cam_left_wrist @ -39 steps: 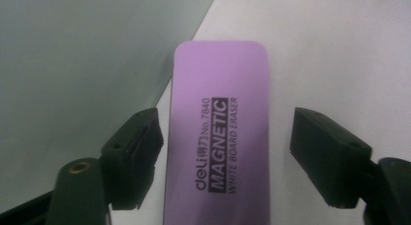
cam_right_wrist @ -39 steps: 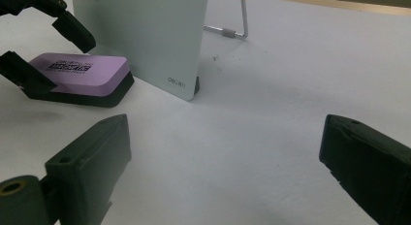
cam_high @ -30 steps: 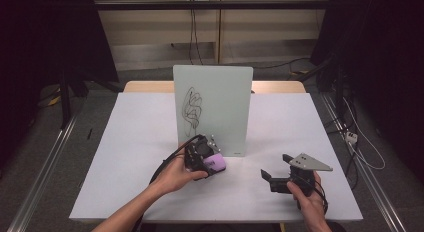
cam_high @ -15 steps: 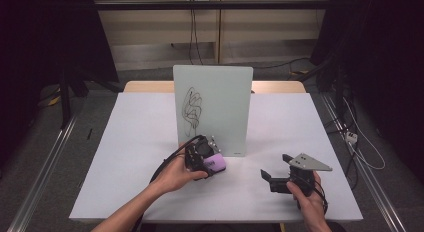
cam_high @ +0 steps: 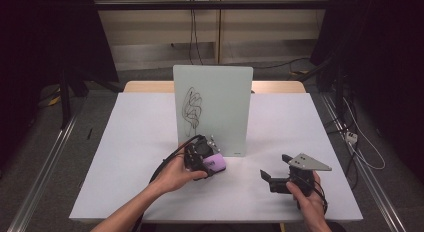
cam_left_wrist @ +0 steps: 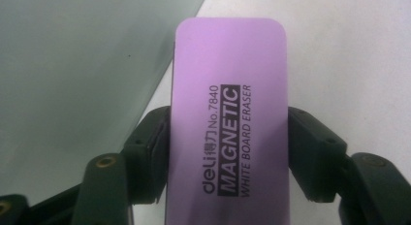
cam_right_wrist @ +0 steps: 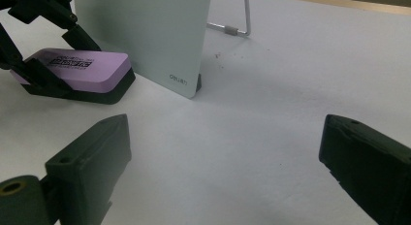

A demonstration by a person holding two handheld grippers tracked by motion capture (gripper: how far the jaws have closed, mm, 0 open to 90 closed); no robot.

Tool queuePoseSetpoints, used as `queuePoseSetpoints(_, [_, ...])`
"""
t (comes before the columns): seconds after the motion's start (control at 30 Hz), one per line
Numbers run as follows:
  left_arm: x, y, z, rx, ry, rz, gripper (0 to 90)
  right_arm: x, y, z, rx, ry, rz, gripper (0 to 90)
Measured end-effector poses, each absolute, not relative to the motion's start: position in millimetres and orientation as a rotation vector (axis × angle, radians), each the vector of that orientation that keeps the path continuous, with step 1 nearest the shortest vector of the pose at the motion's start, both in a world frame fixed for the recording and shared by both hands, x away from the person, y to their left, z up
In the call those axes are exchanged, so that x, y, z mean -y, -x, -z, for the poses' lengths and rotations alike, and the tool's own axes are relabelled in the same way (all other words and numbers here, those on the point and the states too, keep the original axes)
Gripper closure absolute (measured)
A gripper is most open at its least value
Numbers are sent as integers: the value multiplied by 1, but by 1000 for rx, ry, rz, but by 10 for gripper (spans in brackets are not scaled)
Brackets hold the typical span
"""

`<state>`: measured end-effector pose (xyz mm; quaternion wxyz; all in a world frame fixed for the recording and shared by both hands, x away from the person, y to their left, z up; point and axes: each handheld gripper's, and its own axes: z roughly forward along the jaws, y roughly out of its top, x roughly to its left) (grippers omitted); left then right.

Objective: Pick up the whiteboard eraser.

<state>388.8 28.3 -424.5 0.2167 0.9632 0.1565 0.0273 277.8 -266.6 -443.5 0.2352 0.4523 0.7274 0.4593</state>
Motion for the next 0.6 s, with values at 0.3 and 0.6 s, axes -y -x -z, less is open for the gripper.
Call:
queuePoseSetpoints(0.3, [-29, -389, 422, -402, -2667, -72, 405, 266, -278, 443, -1998, -1239, -1261, 42])
queuePoseSetpoints(0.6, [-33, -388, 417, -422, -2623, -84, 407, 266, -278, 443, -1999, -1239, -1261, 42])
